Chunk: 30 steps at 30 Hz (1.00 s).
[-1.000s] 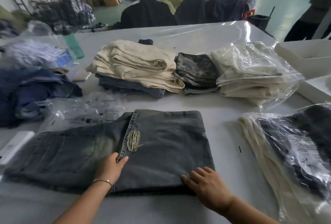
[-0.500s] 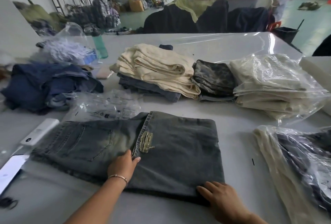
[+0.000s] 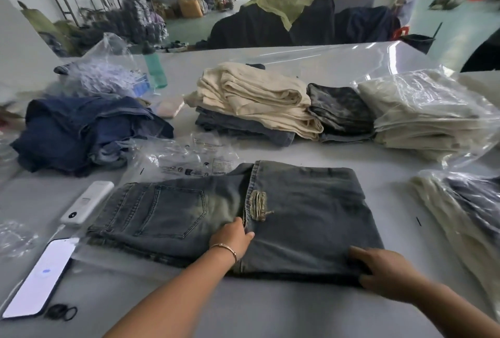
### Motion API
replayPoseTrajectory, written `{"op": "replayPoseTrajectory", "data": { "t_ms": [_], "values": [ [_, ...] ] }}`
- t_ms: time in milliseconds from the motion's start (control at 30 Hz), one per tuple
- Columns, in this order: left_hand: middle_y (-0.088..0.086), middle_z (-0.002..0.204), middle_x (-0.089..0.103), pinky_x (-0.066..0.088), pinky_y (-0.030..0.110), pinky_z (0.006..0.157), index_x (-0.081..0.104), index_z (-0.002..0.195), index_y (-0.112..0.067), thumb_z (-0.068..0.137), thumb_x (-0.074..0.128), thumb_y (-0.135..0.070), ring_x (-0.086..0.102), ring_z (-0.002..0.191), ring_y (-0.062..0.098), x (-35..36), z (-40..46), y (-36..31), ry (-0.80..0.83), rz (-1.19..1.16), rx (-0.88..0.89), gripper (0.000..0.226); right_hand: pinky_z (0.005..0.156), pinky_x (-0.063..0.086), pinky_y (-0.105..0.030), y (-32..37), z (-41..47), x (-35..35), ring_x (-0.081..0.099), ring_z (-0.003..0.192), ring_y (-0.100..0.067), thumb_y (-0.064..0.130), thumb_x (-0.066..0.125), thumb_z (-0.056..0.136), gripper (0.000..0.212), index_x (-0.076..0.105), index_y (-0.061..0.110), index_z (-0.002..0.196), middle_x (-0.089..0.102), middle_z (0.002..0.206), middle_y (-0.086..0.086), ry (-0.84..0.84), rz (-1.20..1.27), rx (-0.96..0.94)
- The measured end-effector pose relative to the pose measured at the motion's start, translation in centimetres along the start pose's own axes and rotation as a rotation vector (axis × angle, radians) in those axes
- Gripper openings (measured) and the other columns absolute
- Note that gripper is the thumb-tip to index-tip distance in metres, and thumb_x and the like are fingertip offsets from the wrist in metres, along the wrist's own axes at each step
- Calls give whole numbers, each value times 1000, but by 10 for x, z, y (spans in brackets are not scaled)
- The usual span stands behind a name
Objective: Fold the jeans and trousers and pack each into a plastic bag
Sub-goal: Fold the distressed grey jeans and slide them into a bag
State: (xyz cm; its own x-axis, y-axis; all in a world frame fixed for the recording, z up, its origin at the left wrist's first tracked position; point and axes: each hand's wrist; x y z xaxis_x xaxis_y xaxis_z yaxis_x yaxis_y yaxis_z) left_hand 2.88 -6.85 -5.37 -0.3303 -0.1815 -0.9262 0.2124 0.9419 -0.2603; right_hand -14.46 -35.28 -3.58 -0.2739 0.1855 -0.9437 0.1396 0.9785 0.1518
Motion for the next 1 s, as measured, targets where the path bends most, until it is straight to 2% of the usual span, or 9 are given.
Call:
{"op": "replayPoseTrajectory", "data": {
  "t_ms": [100, 200, 300, 367, 500, 633, 767, 900, 1000],
  "values": [
    [1, 96, 66, 46, 30, 65, 46, 100, -21, 90, 56, -45, 60, 81, 21, -15, -1, 18, -68, 98, 129, 28, 79, 43, -23, 18, 12, 4, 54, 98, -9, 45, 44, 92, 24, 55, 41, 113, 56, 109, 13, -86, 98, 62],
    [-3, 89, 65, 47, 29, 64, 53, 95, -23, 89, 56, -35, 62, 82, 20, -39, 0, 54, -242, 81, 223, 13, 74, 38, -23, 28, 17, 15, 52, 99, -10, 53, 47, 93, 18, 52, 36, 92, 46, 93, 14, -159, 106, 178],
    [-2, 91, 62, 50, 30, 71, 60, 88, -21, 87, 57, -25, 59, 86, 20, -73, 6, 114, -393, 21, 151, 5, 67, 36, -23, 29, 16, 20, 49, 87, -7, 55, 50, 91, 28, 43, 32, 75, 45, 84, 14, -223, 110, 230],
    [4, 100, 62, 48, 34, 81, 63, 93, -17, 86, 58, -22, 55, 98, 24, -93, 11, 164, -441, 46, -5, 9, 63, 37, -22, 26, 15, 26, 47, 78, -3, 56, 52, 89, 30, 47, 31, 74, 48, 80, 14, -257, 119, 252],
    [16, 123, 59, 44, 38, 95, 59, 111, -6, 90, 55, -27, 50, 117, 36, -114, 20, 243, -290, 72, -383, 31, 52, 35, -21, 20, 20, 40, 47, 65, 2, 51, 65, 81, 32, 48, 31, 63, 48, 67, 14, -323, 117, 340],
    [18, 131, 55, 46, 40, 98, 52, 126, -4, 87, 62, -42, 52, 120, 36, -115, 24, 271, -179, -21, -477, 55, 50, 46, -35, -1, 33, 72, 52, 56, -9, 25, 83, 68, 39, 47, 35, 59, 48, 58, 10, -304, 177, 375],
    [15, 134, 54, 45, 42, 99, 42, 135, -8, 78, 70, -51, 53, 121, 34, -113, 25, 276, -144, -134, -501, 76, 69, 51, -51, -10, 47, 87, 59, 72, -34, 14, 82, 70, 39, 51, 37, 68, 59, 72, -4, -297, 114, 401],
    [11, 132, 56, 43, 46, 101, 42, 136, -16, 72, 68, -64, 53, 120, 33, -113, 29, 282, -104, -94, -532, 85, 71, 50, -38, 50, 41, 39, 57, 79, -22, 21, 70, 82, 13, 58, 24, 78, 58, 83, 2, -243, 176, 336],
    [13, 129, 58, 46, 44, 98, 54, 128, -14, 67, 70, -67, 53, 119, 34, -115, 32, 284, -123, -50, -560, 82, 66, 42, -29, 88, 50, 16, 55, 82, -16, 25, 62, 86, 10, 54, 22, 83, 56, 88, 5, -227, 144, 267]
  ]
}}
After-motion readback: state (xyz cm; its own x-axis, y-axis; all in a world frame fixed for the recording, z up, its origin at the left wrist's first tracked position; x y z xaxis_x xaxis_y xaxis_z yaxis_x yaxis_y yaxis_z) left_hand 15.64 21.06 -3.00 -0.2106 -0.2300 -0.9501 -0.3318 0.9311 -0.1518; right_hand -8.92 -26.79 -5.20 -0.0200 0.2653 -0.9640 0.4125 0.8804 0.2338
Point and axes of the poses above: each hand's wrist, its own z-axis towards the middle knuckle, its own x-axis out of the palm, y = z × x
